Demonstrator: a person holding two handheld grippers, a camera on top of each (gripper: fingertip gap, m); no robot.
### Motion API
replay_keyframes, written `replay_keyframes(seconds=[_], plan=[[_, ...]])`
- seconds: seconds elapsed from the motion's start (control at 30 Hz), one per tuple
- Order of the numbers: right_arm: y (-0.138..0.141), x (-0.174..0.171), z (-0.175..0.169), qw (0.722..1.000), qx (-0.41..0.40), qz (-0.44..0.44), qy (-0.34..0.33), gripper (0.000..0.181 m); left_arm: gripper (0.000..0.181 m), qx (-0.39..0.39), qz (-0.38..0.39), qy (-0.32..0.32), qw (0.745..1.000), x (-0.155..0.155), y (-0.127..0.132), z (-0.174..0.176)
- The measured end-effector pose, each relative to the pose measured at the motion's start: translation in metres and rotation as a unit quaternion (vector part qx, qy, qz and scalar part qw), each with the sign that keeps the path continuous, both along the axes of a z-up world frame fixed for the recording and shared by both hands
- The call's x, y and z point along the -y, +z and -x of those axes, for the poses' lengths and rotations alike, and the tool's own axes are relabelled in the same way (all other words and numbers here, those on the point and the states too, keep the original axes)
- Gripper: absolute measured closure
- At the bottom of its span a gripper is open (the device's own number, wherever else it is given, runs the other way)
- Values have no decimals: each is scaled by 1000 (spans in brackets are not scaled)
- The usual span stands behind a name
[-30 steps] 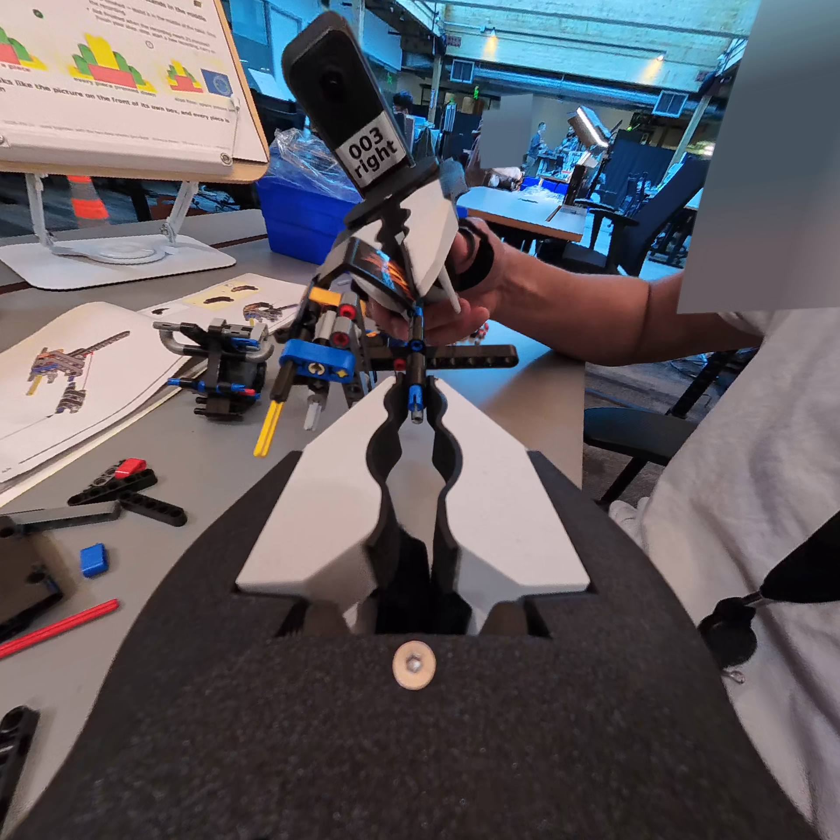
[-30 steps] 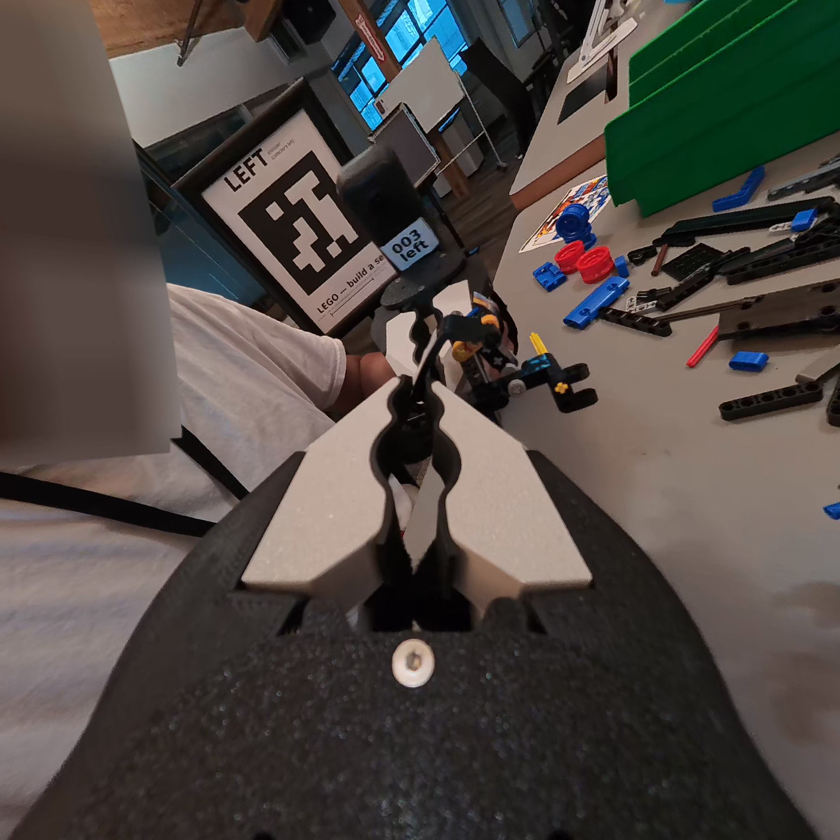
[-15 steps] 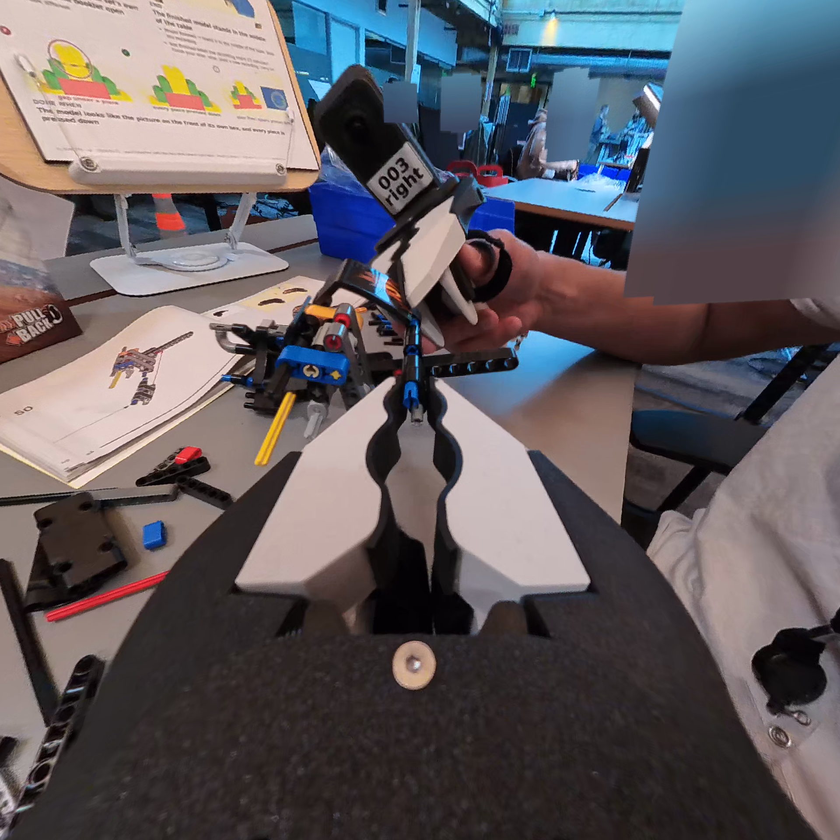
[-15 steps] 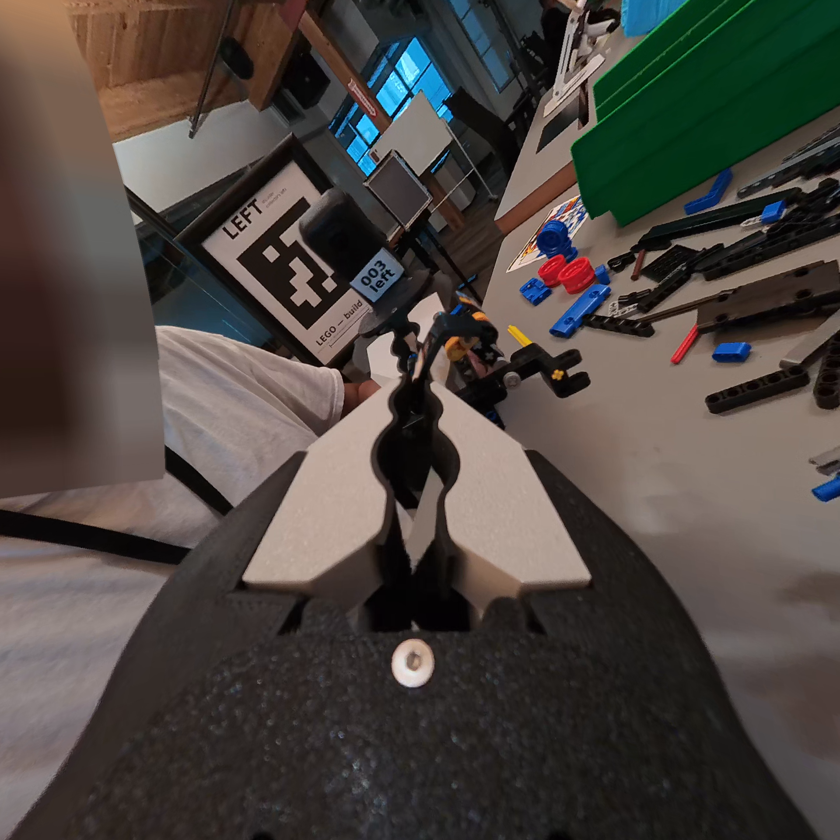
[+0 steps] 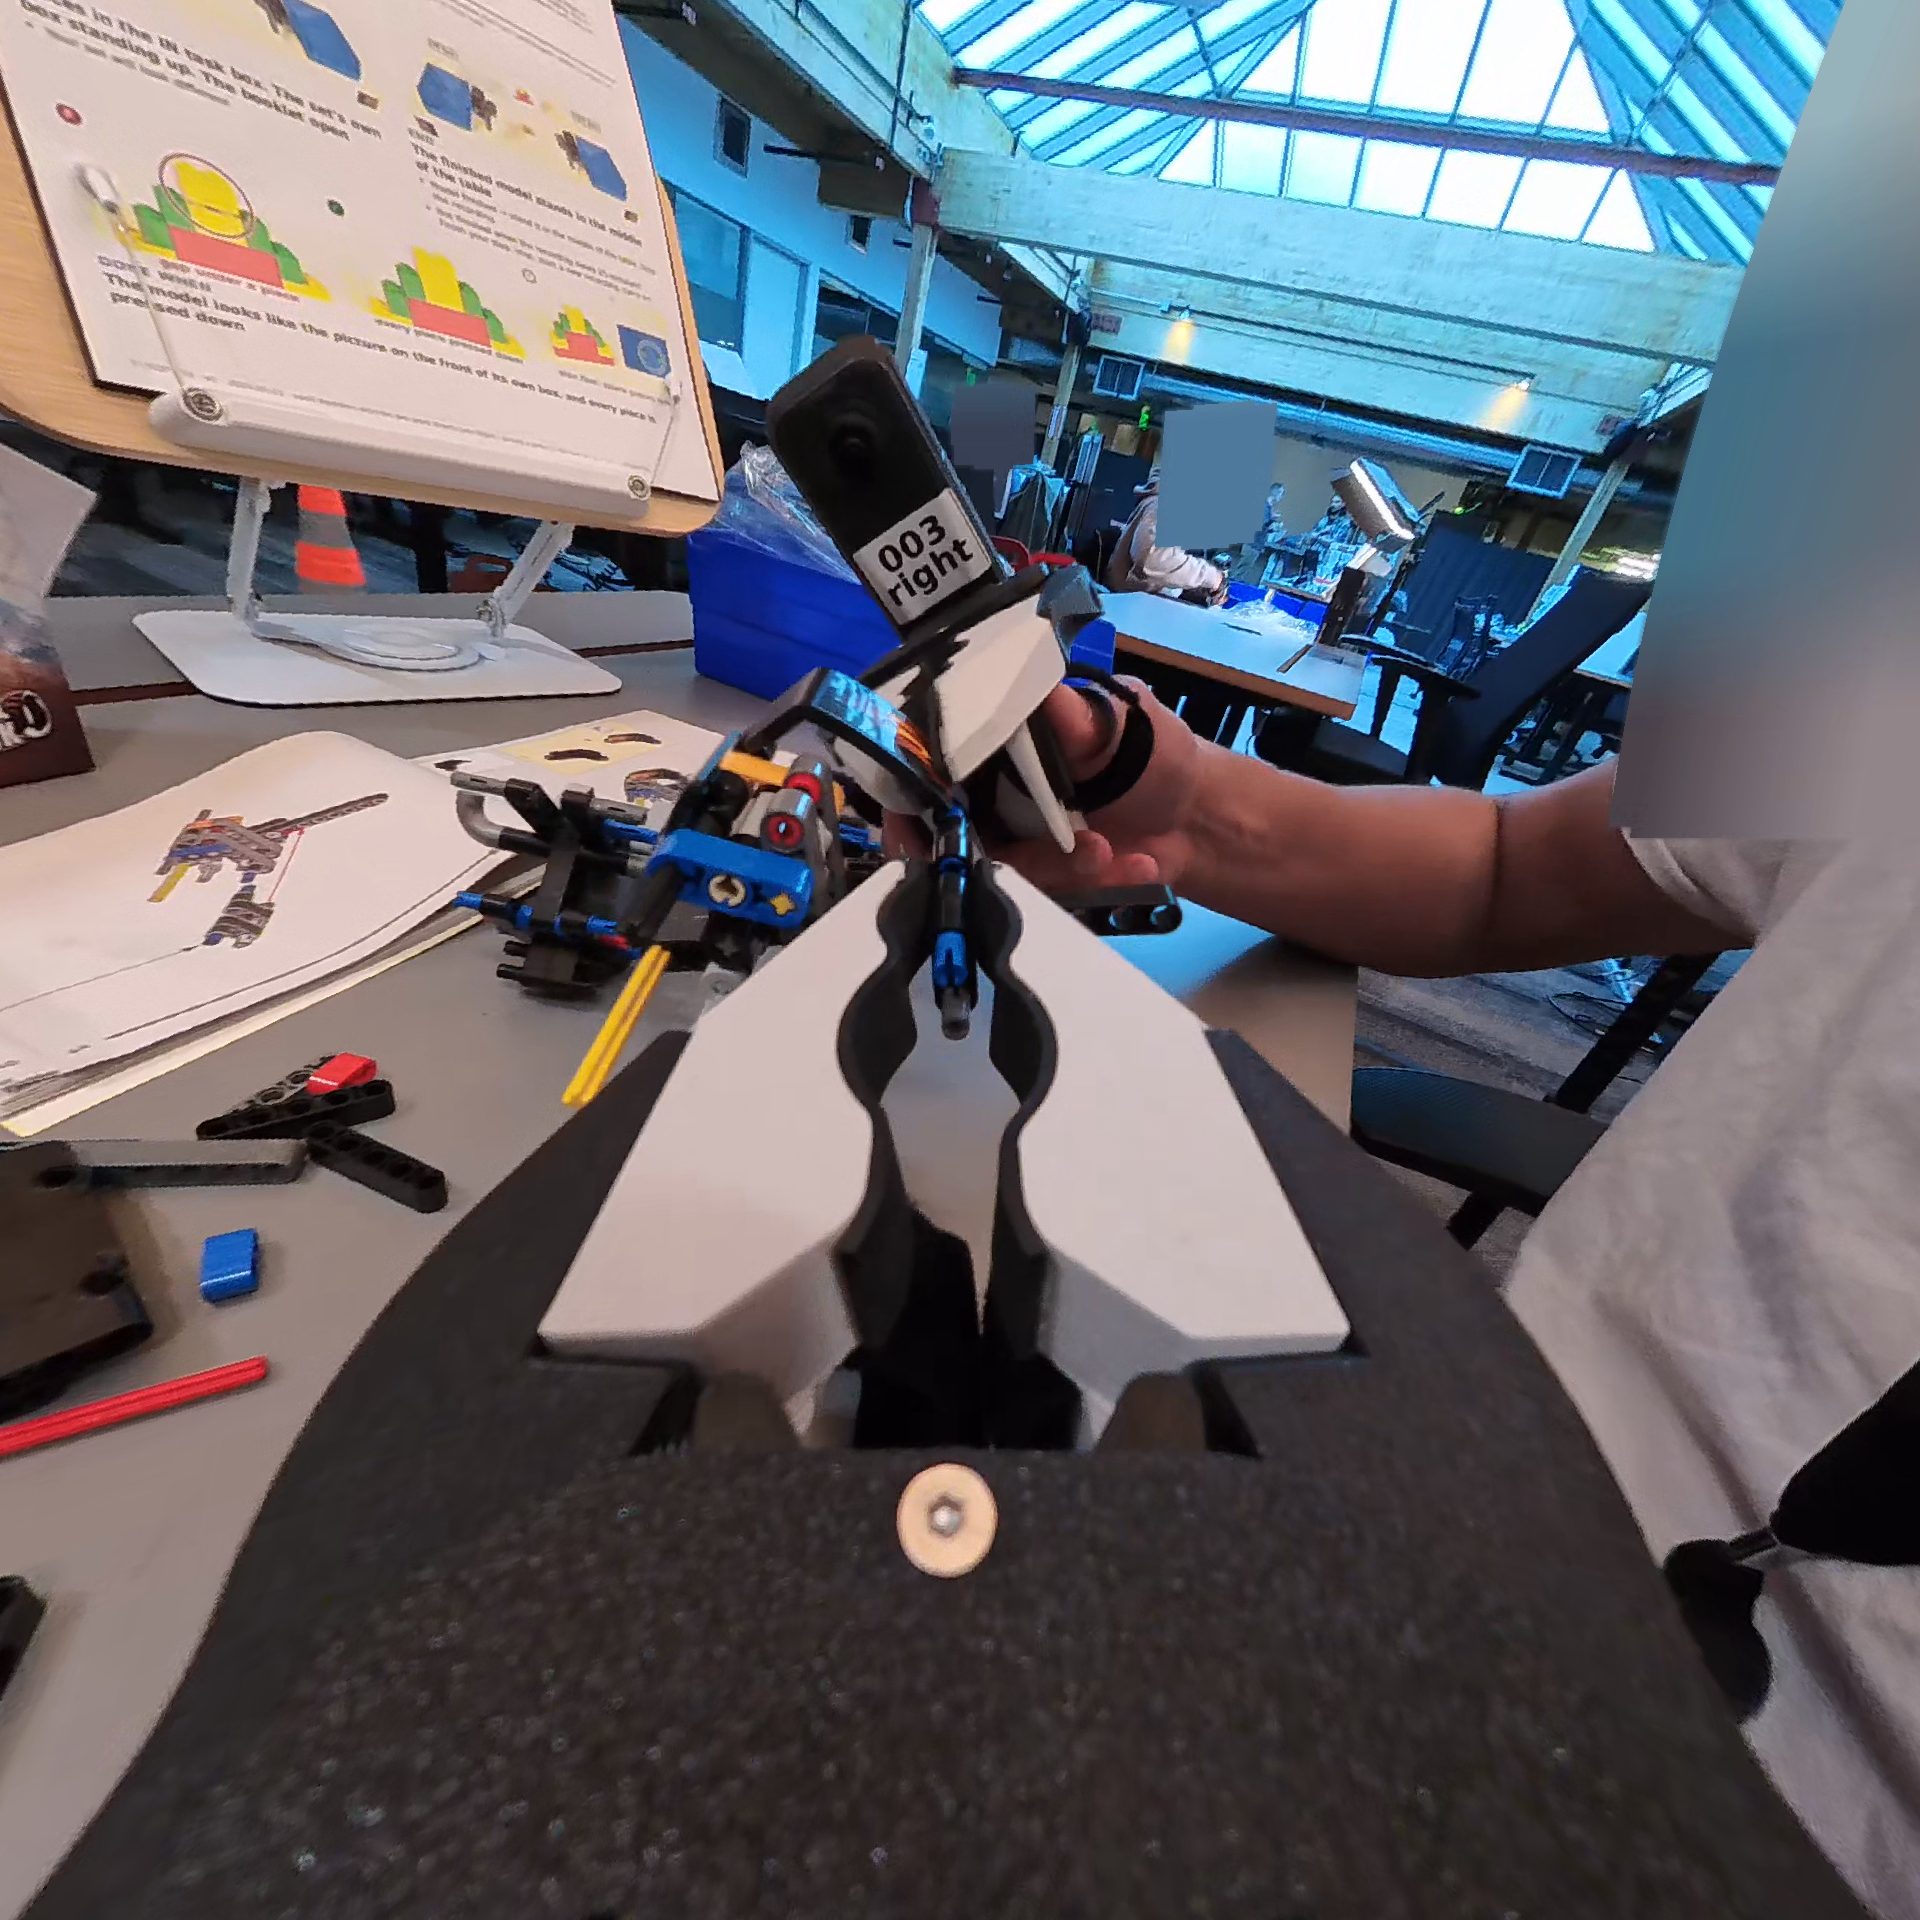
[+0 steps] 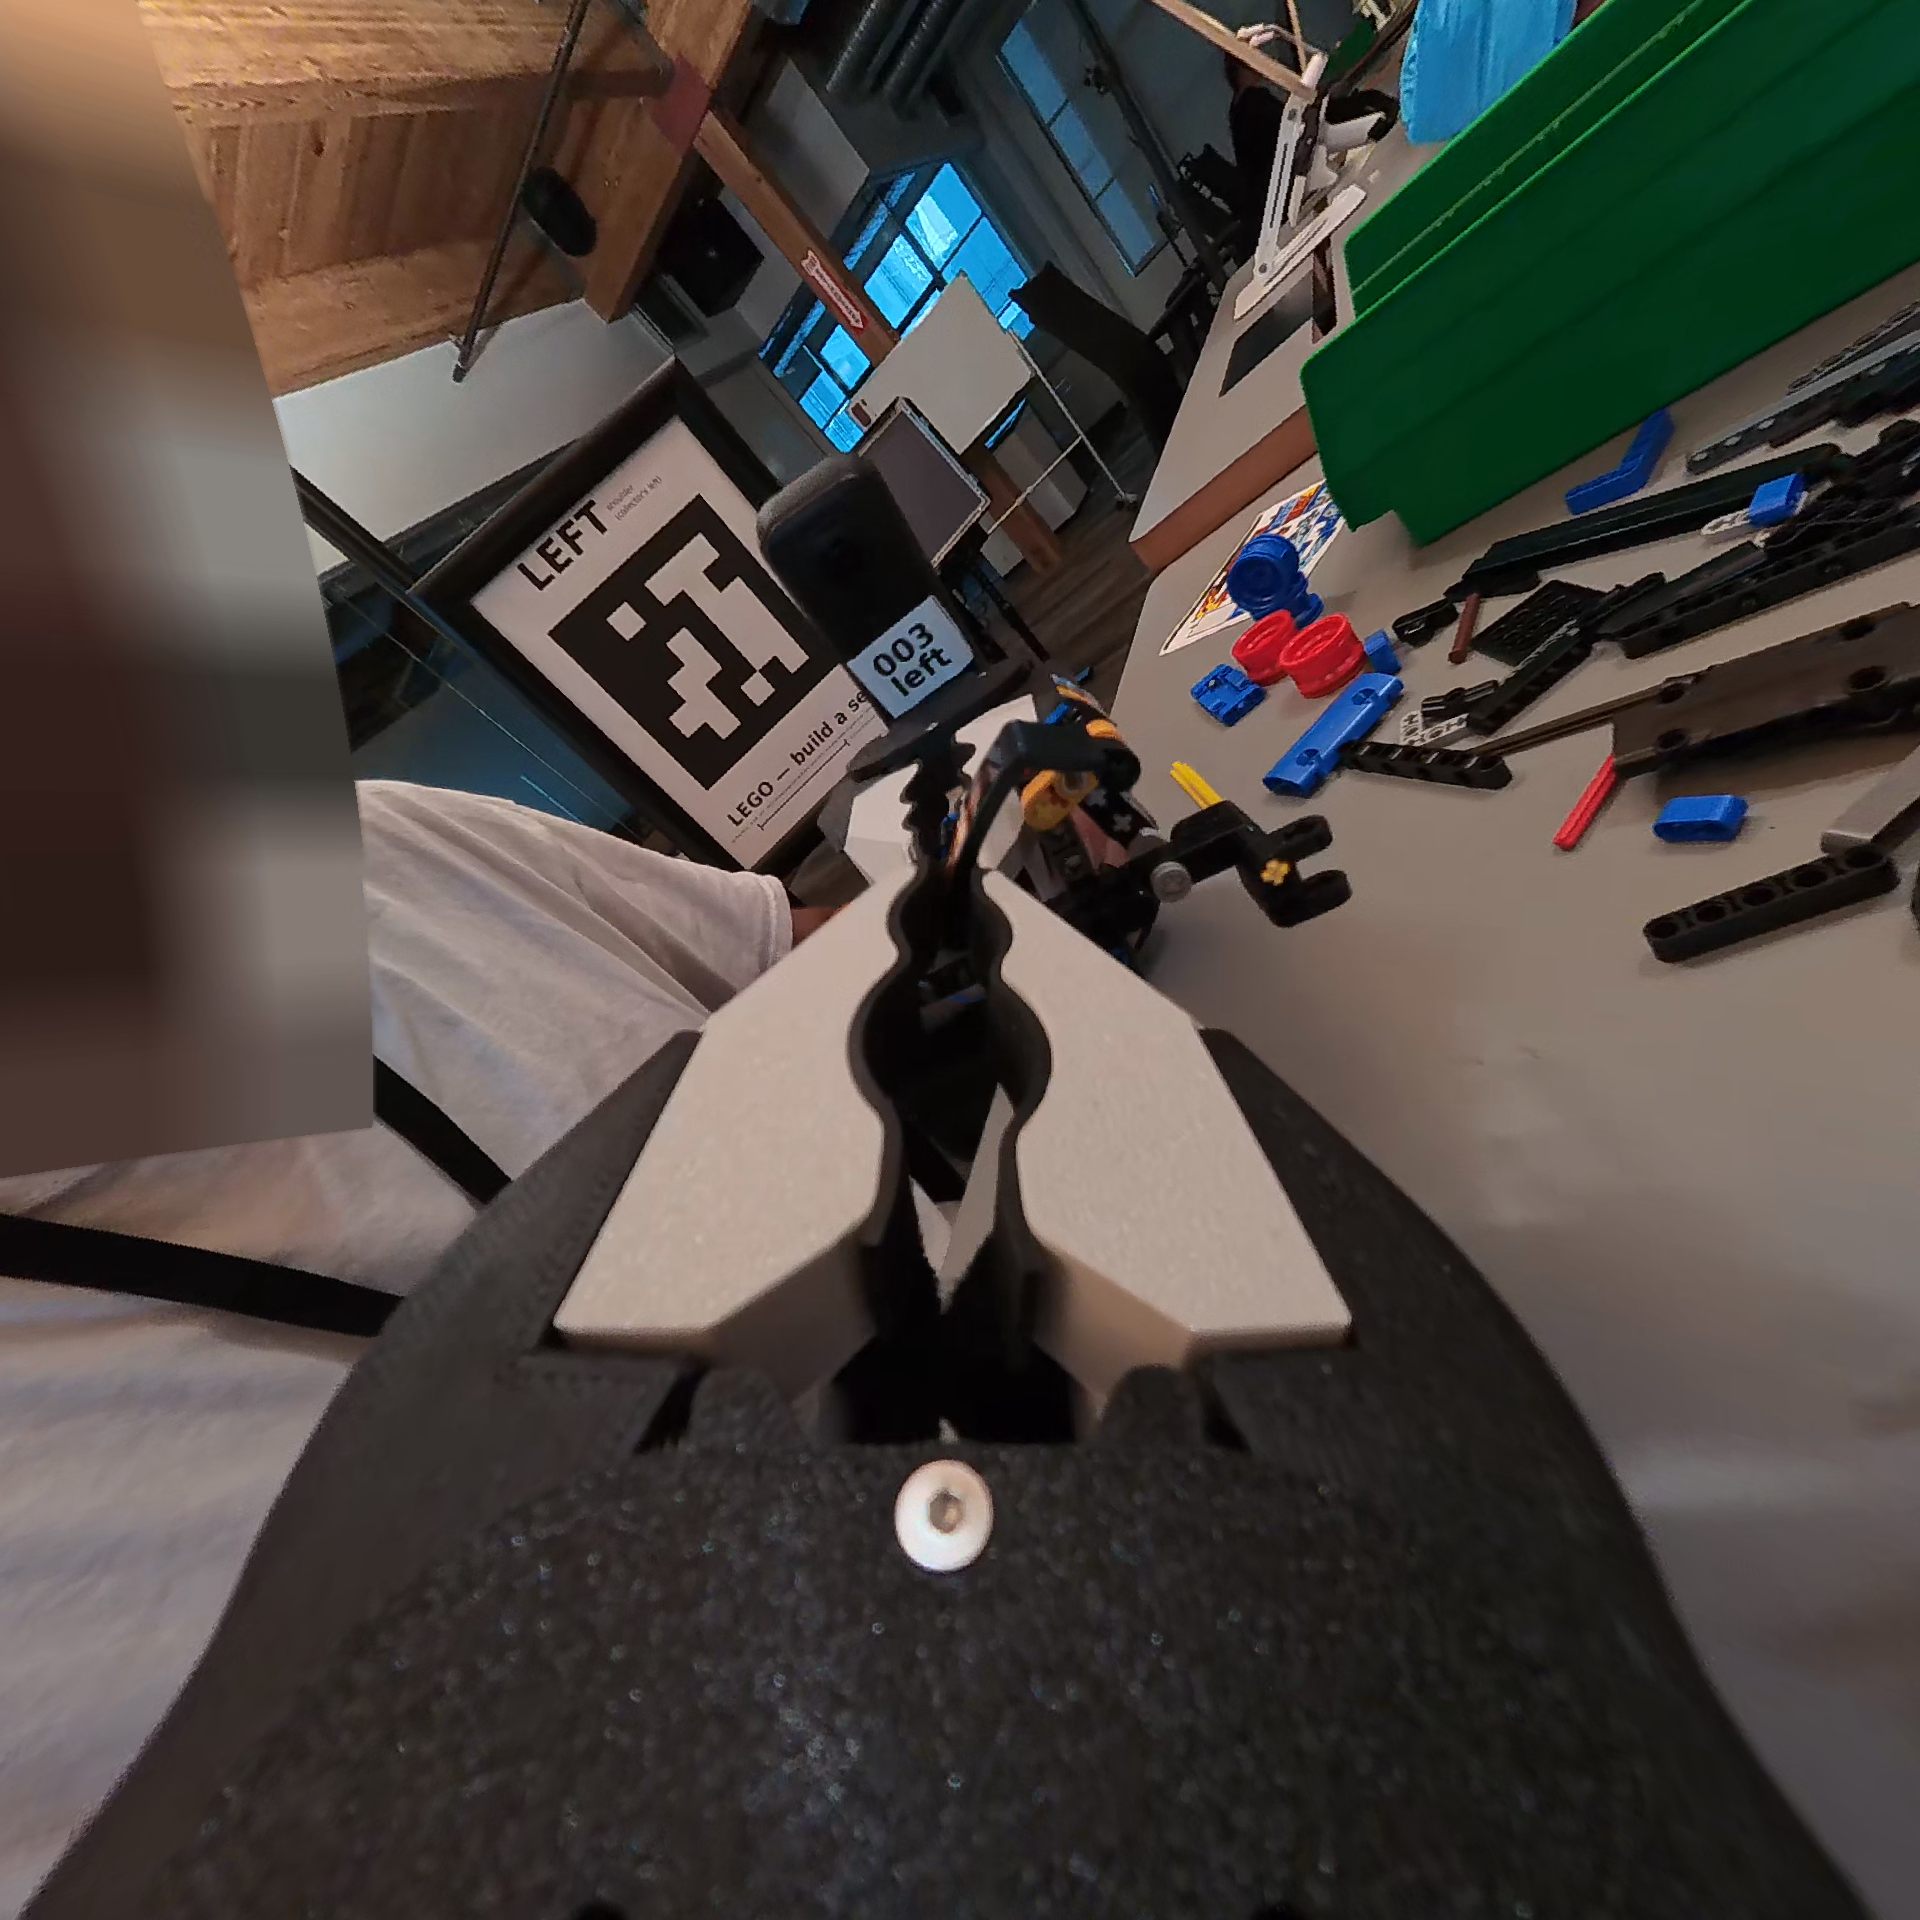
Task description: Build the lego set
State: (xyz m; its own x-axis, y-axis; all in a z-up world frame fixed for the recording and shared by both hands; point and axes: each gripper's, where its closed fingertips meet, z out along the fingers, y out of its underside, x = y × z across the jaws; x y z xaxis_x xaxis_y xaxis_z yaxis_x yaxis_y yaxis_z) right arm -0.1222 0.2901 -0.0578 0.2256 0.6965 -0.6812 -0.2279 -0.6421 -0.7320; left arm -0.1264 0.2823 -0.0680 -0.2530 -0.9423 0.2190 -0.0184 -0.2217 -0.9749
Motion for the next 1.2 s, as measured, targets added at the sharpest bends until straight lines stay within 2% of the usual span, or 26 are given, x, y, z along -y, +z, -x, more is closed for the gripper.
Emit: replay_keyframes(seconds=[0.17,0.33,0.53,0.83,1.2], plan=[[1,1,2,999,-34,24,12,179,176,-3,-29,9,1000,1,0,2],[-3,3,2,999,-31,29,22,178,176,-12,-62,15,998,2,-4,2],[-5,2,4,998,-41,33,22,179,176,-8,-45,7,999,2,-6,2],[-3,-3,4,1000,-18,-13,-13,180,176,-6,-36,15,999,-2,-5,1],[2,5,7,999,18,-26,20,170,176,13,-40,-6,999,1,0,4]])
